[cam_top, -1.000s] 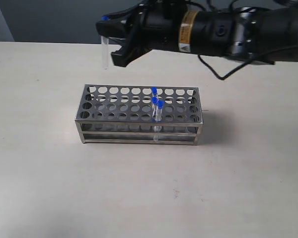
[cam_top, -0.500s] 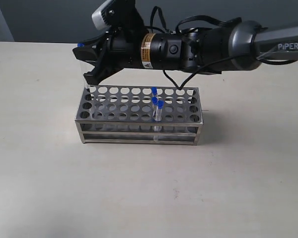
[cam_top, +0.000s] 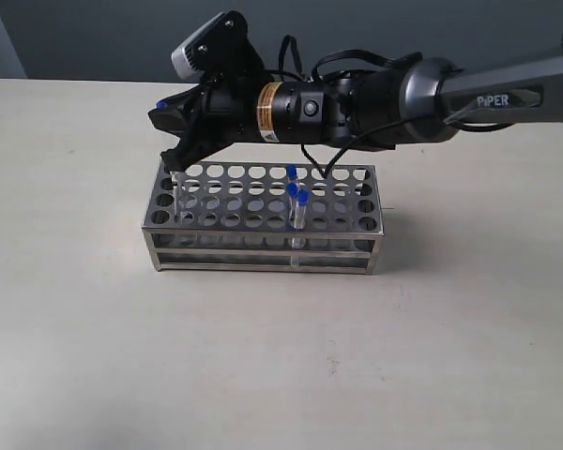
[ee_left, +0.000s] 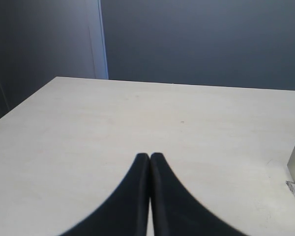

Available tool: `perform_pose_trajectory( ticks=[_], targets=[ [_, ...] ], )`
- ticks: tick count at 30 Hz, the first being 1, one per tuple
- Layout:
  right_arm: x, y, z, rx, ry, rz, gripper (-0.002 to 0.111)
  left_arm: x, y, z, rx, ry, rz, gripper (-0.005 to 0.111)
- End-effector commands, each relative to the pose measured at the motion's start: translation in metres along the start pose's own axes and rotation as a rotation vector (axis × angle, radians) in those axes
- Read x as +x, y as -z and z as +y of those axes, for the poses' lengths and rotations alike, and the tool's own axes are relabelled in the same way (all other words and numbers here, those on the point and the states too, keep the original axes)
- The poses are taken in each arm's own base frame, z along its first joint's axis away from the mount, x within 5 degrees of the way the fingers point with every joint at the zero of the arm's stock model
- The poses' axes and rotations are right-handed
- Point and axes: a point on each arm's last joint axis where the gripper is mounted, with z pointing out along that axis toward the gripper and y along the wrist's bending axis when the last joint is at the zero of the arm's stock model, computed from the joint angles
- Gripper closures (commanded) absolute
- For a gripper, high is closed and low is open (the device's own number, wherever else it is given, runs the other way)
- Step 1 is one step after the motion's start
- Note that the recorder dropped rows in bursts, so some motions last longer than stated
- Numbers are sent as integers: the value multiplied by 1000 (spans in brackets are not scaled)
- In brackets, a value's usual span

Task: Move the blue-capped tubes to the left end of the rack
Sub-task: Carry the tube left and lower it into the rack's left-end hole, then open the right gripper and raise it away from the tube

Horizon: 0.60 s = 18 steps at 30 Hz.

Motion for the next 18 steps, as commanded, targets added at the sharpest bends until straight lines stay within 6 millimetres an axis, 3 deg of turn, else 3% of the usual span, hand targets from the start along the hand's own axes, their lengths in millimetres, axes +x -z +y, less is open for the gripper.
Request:
perform_pose_trajectory(
  ticks=[1,10,13,16,18],
  targets=[
    [7,-3,-2,6,-33,15,108,1,0,0,9,4,3,106],
    [23,-9,-2,0,-94,44,107,1,0,0,9,4,3,106],
    [23,-9,-2,-2,-89,47,93,1,0,0,9,4,3,106],
    [23,-9,-2,-2,-109,47,66,1,0,0,9,4,3,106],
    [19,-8,-2,3,-118,41,60,1,0,0,9,4,3,106]
  ],
)
